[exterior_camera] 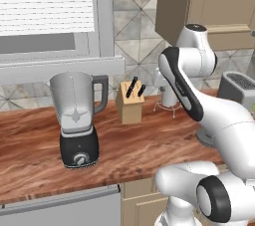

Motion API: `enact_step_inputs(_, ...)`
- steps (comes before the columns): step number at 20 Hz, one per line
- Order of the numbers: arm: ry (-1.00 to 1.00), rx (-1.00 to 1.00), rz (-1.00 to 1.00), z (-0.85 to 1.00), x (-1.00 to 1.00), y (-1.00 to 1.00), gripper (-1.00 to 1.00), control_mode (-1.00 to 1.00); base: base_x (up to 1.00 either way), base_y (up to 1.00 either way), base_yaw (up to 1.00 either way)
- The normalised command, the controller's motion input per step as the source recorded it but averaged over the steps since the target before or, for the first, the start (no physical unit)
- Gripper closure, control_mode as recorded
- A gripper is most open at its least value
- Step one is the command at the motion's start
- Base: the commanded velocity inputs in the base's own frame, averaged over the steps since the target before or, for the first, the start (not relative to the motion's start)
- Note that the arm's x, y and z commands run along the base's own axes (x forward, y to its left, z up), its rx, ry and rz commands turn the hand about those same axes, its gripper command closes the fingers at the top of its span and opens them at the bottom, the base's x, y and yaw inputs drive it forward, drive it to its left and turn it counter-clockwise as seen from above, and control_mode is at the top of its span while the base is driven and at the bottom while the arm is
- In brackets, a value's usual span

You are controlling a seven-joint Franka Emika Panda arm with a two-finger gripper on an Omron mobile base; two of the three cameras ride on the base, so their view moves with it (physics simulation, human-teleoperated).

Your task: Close the lid blender by securely placing the lid on top.

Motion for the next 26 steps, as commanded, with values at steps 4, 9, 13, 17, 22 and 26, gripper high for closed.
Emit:
enact_step_inputs(4,0.0,0.0,0.0,0.0,0.0,0.0,-1.0,-1.0,0.0,0.0,0.0)
enact_step_inputs(9,0.0,0.07,-0.07,-0.54,-0.71,-0.29,-1.0,-1.0,0.0,0.0,0.0)
enact_step_inputs(13,-0.04,0.15,-0.22,-0.55,-1.0,-0.64,-1.0,-1.0,0.0,0.0,0.0)
enact_step_inputs(17,0.0,0.2,-0.45,-0.24,-0.74,-0.72,-1.0,-1.0,0.0,0.0,0.0)
enact_step_inputs(22,0.02,0.17,-0.5,-0.19,-0.54,-0.66,-1.0,-1.0,0.0,0.0,0.0)
enact_step_inputs(26,0.01,0.15,-0.54,-0.24,-0.43,-0.62,-1.0,-1.0,0.0,0.0,0.0)
